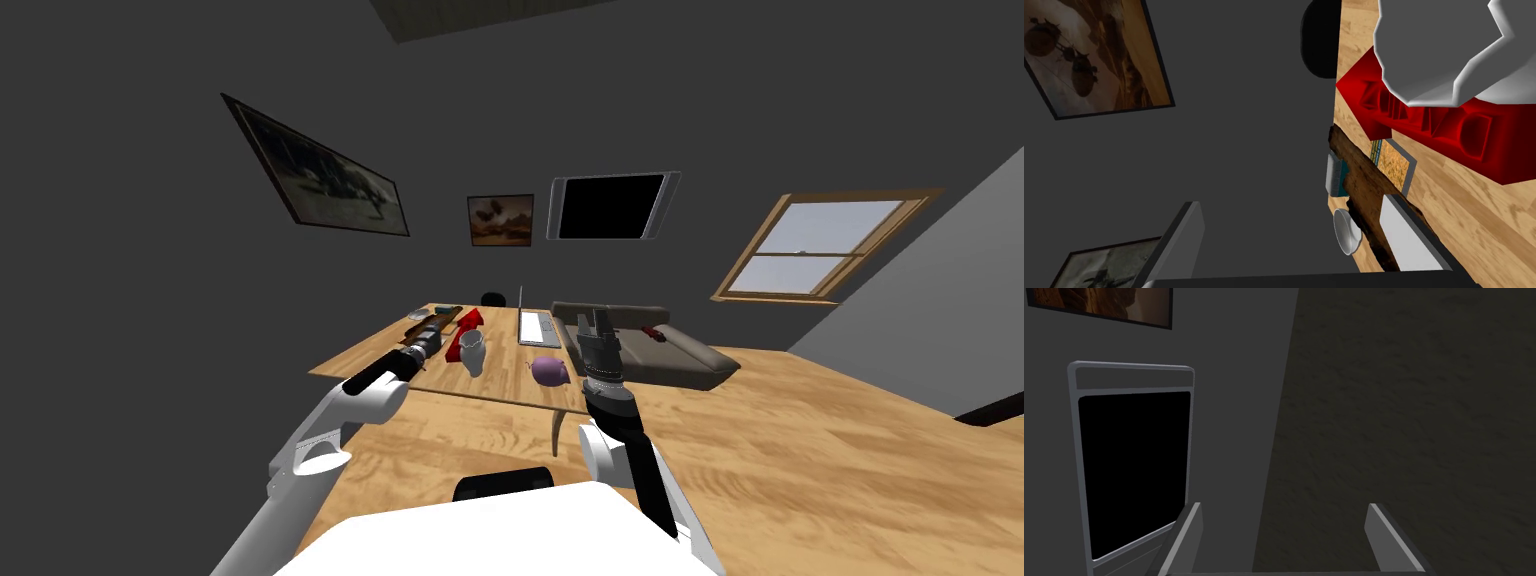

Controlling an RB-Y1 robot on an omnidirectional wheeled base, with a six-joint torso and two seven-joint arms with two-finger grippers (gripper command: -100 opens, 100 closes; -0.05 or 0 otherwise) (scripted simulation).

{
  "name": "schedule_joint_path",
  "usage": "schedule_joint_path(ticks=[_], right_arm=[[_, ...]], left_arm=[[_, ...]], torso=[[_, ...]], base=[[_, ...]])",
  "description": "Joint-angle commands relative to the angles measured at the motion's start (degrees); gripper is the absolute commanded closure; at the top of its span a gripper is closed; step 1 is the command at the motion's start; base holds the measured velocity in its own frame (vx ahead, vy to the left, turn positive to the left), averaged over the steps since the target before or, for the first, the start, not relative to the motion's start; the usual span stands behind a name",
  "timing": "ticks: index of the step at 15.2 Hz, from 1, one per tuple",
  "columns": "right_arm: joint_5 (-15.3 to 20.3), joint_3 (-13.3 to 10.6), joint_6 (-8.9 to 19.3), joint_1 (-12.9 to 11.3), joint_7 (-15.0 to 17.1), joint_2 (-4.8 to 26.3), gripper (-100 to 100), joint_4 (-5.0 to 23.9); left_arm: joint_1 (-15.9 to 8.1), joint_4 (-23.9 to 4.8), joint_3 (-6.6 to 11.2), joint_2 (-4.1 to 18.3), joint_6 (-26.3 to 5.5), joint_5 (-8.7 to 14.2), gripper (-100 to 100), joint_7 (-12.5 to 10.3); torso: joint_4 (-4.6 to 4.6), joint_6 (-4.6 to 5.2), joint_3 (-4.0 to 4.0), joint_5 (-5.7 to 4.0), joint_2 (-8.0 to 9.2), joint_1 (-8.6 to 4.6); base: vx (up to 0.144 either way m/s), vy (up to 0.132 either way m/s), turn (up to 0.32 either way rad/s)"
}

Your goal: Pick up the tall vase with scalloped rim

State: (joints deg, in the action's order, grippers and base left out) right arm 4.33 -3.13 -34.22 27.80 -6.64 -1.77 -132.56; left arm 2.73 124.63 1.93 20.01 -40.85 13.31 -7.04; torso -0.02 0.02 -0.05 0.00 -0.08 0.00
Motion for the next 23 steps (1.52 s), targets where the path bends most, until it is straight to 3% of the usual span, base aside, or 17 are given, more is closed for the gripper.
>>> schedule_joint_path(ticks=[1, 3, 4, 7, 8, 11, 12, 15, 16, 19, 20, 23], right_arm=[[0.0, 0.0, 0.0, 0.0, 0.0, 0.0, 0, 0.0], [0.0, 0.0, 0.0, 0.0, 0.0, 0.0, 0, 0.0], [0.0, 0.0, 0.0, 0.0, 0.0, 0.0, 0, 0.0], [0.0, 0.0, 0.0, 0.0, 0.0, 0.0, 0, 0.0], [0.0, 0.0, 0.0, 0.0, 0.0, 0.0, 0, 0.0], [0.0, 0.0, 0.0, 0.0, 0.0, 0.0, 0, 0.0], [0.0, 0.0, 0.0, 0.0, 0.0, 0.0, 0, 0.0], [0.0, 0.0, 0.0, 0.0, 0.0, 0.0, 0, 0.0], [0.0, 0.0, 0.0, 0.0, 0.0, 0.0, 0, 0.0], [0.0, 0.0, 0.0, 0.0, 0.0, 0.0, 0, 0.0], [0.0, 0.0, 0.0, 0.0, 0.0, 0.0, 0, 0.0], [0.0, 0.0, 0.0, 0.0, 0.0, 0.0, 0, 0.0]], left_arm=[[-1.1, -0.5, -0.16, 0.2, -2.9, 0.3, -100, 0.0], [-1.1, -0.5, -0.16, 0.2, -4.5, 0.3, -100, 0.0], [-2.7, -1.0, -0.26, 0.6, -6.1, 1.0, -100, -0.2], [-2.7, -1.0, -0.26, 0.6, -9.0, 1.0, -100, -0.2], [-4.2, -1.5, -0.35, 0.9, -10.6, 1.7, -100, -0.3], [-4.2, -1.5, -0.35, 0.9, -13.5, 1.7, -100, -0.3], [-5.6, -2.0, -0.44, 1.3, -15.2, 2.3, -100, -0.3], [-5.6, -2.0, -0.44, 1.3, -17.9, 2.3, -100, -0.3], [-7.1, -2.6, -0.53, 1.7, -19.7, 3.0, -100, -0.4], [-7.1, -2.6, -0.53, 1.7, -22.3, 3.0, -100, -0.4], [-8.5, -3.1, -0.61, 2.0, -24.0, 3.6, -100, -0.5], [-8.5, -3.1, -0.61, 2.0, -26.5, 3.6, -100, -0.5]], torso=[[0.00, 0.00, 0.00, 0.00, 0.00, 0.00], [-0.01, -0.02, -0.01, 0.00, -0.01, 0.00], [0.00, -0.03, 0.00, 0.00, 0.01, 0.00], [-0.01, -0.02, -0.01, 0.00, -0.01, 0.00], [0.00, -0.03, 0.00, 0.00, 0.01, 0.00], [-0.01, -0.02, -0.01, 0.00, -0.01, -0.01], [0.00, -0.03, 0.00, 0.00, 0.01, -0.01], [0.00, -0.02, 0.00, 0.00, 0.00, -0.02], [0.00, -0.03, 0.00, 0.00, 0.01, -0.02], [-0.01, -0.02, -0.01, 0.00, -0.01, -0.02], [0.00, -0.03, 0.00, 0.00, 0.00, -0.01], [-0.01, -0.03, -0.01, 0.00, -0.01, -0.02]], base=[[0.018, 0.004, -0.089], [0.012, 0.002, -0.021], [0.013, 0.002, -0.066], [0.014, 0.003, -0.047], [0.015, -0.001, -0.078], [0.015, 0.002, -0.041], [0.014, 0.000, -0.064], [0.014, 0.001, -0.043], [0.016, -0.002, -0.071], [0.016, 0.001, -0.040], [0.016, -0.003, -0.063], [0.015, 0.001, -0.041]])
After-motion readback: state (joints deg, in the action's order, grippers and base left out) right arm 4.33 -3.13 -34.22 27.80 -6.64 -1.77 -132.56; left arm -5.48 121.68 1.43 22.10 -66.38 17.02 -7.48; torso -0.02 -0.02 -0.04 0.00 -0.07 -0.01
